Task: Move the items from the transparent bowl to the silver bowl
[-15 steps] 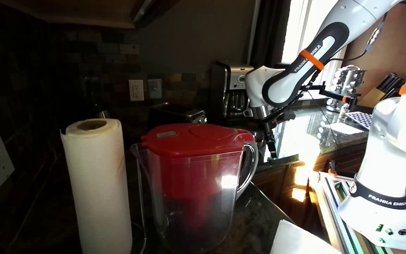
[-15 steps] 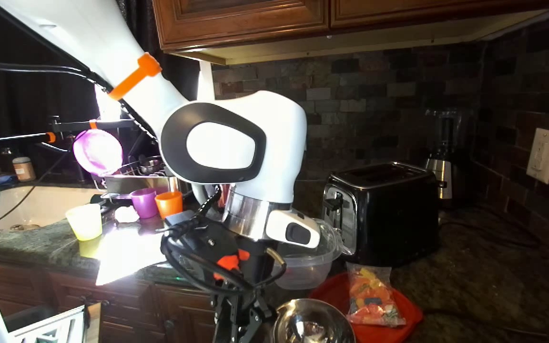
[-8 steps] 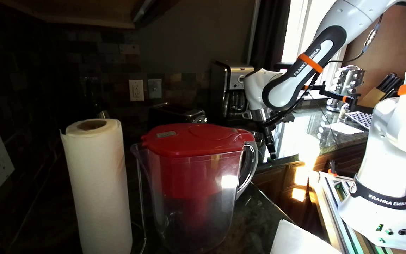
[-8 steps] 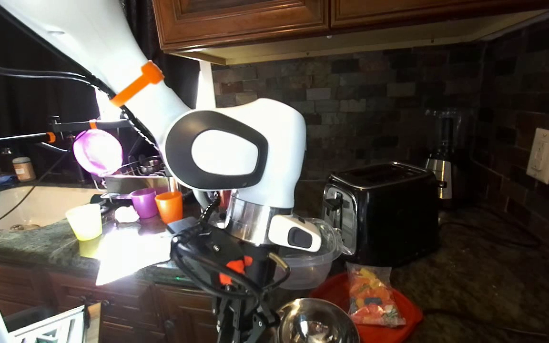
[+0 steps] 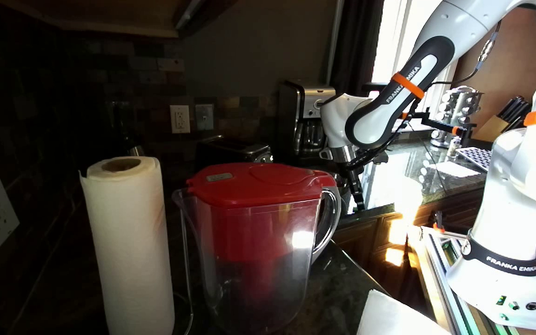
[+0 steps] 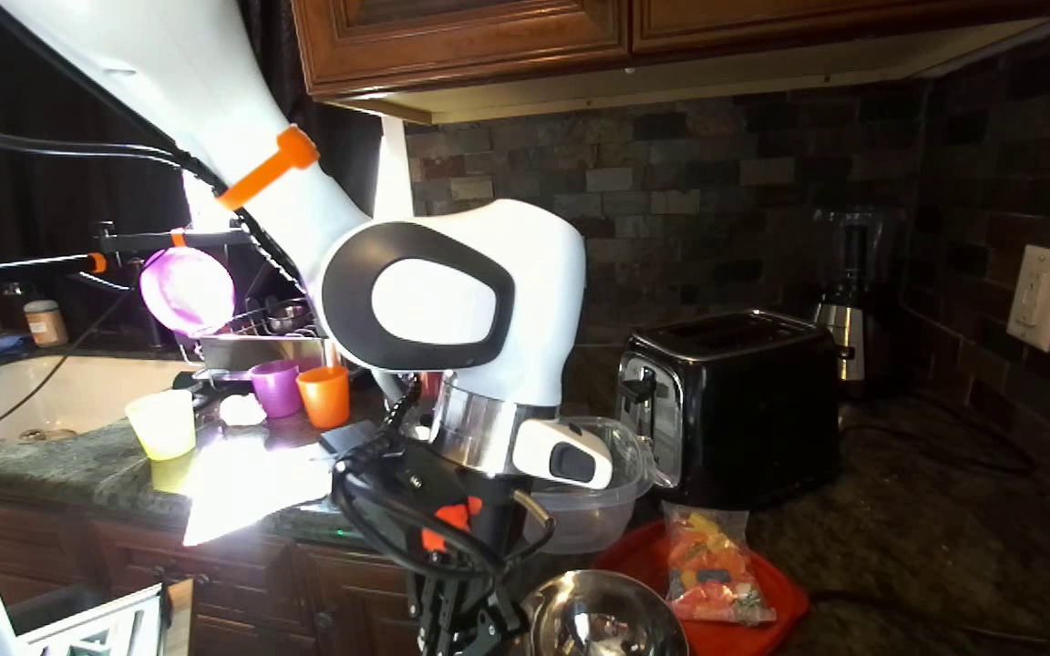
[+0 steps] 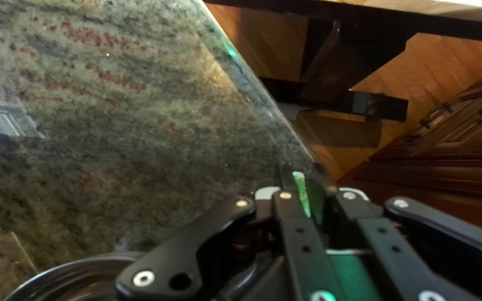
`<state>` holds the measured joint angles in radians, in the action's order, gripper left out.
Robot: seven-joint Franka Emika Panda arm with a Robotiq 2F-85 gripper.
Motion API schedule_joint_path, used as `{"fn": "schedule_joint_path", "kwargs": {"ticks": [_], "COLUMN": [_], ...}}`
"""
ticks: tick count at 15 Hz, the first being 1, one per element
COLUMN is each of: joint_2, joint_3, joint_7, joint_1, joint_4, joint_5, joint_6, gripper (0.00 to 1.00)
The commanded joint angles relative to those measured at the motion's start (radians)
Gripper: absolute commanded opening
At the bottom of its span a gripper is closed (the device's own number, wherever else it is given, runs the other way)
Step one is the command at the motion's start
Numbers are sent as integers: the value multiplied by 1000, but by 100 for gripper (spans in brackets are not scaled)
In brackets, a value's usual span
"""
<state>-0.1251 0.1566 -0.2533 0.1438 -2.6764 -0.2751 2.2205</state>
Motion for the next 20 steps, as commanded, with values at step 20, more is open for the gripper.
{"fn": "schedule_joint_path", "kwargs": {"ticks": [20], "joint_2": [-111], "joint_3": [-12], "joint_7": [-36], "joint_1": [-6], "joint_4": [-18], "joint_5": [4], "joint_6": [-47], "gripper": [1]}}
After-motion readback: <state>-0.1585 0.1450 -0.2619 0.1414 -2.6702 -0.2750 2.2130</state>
